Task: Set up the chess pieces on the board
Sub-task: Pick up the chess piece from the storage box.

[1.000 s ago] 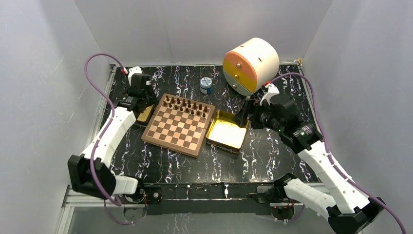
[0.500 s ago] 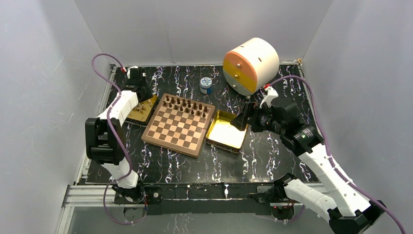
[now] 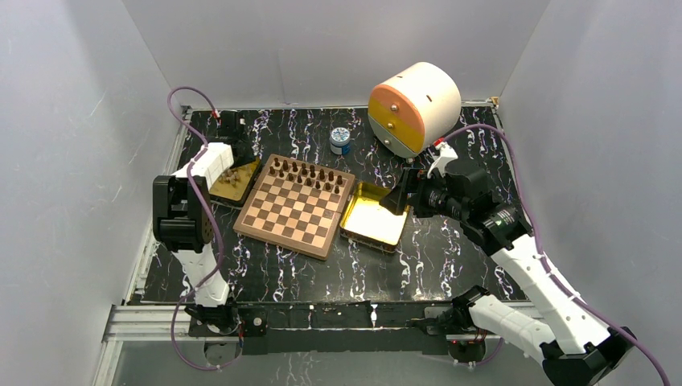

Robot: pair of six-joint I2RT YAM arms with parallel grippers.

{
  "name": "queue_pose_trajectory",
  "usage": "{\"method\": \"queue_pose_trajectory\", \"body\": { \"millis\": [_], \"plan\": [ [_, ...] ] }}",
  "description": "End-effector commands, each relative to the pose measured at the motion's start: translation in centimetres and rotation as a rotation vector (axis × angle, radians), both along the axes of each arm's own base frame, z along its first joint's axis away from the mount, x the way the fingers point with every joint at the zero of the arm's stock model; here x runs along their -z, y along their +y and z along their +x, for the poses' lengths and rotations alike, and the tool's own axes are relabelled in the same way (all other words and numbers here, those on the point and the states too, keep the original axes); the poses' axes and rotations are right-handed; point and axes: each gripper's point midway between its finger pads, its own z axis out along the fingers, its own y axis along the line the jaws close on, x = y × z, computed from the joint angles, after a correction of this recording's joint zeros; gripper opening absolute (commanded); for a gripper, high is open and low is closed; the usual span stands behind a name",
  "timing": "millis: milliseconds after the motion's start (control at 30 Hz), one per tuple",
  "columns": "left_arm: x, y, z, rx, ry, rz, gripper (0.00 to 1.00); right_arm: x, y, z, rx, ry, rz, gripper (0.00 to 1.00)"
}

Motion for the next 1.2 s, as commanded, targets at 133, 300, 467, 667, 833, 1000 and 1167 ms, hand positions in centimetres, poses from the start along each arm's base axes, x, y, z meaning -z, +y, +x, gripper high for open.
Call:
{"method": "queue_pose_trajectory", "body": {
  "millis": [133, 300, 467, 667, 833, 1000, 1167],
  "plan": [
    [-0.8, 0.6, 1.5, 0.024, -0.024, 0.014, 0.31, -1.7, 0.4, 0.7, 0.005, -0.049, 0.042, 0.99],
    [0.0, 0.5, 1.6, 0.034, -0.002, 0.004, 0.29, -1.8, 0.5, 0.9, 0.008, -0.051, 0.040, 0.99],
    [0.8, 0.3, 1.7, 0.042, 0.020, 0.003, 0.26, -1.7, 0.4, 0.9, 0.008, -0.051, 0.037, 0.99],
    [0.7, 0.3, 1.8, 0.052, 0.030, 0.006, 0.13, -1.6, 0.2, 1.0, 0.014, -0.055, 0.024, 0.99],
    [-0.4, 0.6, 1.5, 0.049, 0.039, 0.023, 0.07, -1.6, 0.3, 1.1, 0.014, -0.060, 0.025, 0.99],
    [-2.1, 1.2, 1.3, 0.030, 0.043, 0.047, 0.04, -1.6, 0.5, 1.2, 0.009, -0.058, 0.028, 0.99],
    [-4.1, 1.4, 0.8, 0.023, 0.035, 0.059, 0.03, -1.6, 0.4, 1.2, 0.009, -0.056, 0.028, 0.99]
  ]
}}
